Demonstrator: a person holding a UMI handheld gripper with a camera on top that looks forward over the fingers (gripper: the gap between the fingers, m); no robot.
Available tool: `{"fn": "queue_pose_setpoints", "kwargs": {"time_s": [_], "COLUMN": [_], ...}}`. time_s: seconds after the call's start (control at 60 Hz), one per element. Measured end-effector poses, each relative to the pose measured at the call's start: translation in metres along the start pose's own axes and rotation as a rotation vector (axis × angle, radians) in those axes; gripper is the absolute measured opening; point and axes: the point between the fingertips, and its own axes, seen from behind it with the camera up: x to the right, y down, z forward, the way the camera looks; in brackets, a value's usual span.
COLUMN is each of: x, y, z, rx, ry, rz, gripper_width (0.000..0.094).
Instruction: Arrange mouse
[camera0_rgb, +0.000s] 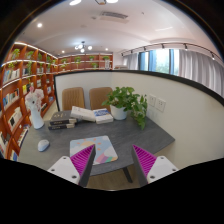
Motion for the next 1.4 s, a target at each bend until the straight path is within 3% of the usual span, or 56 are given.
{"fn": "queue_pose_setpoints", "kwargs": {"time_s": [0.117,0.317,0.55,0.9,1.4], "x": [-0.018,-0.162,-0.317,-0.451,-0.527], "y": [0.025,0.124,0.172,0.165,0.138], "z": [-0.003,0.038,0.071,0.175,0.25], "rx": [-0.036,-0.142,-0.257,-0.323,-0.355], "ry": [-0.038,-0.18,-0.337,-0.379,-0.418], "rz": [0.002,-0.023,-0.08,-0.143,-0.215], "gripper_width": [0.0709,0.0709,0.0715,0.0715,0.0724]}}
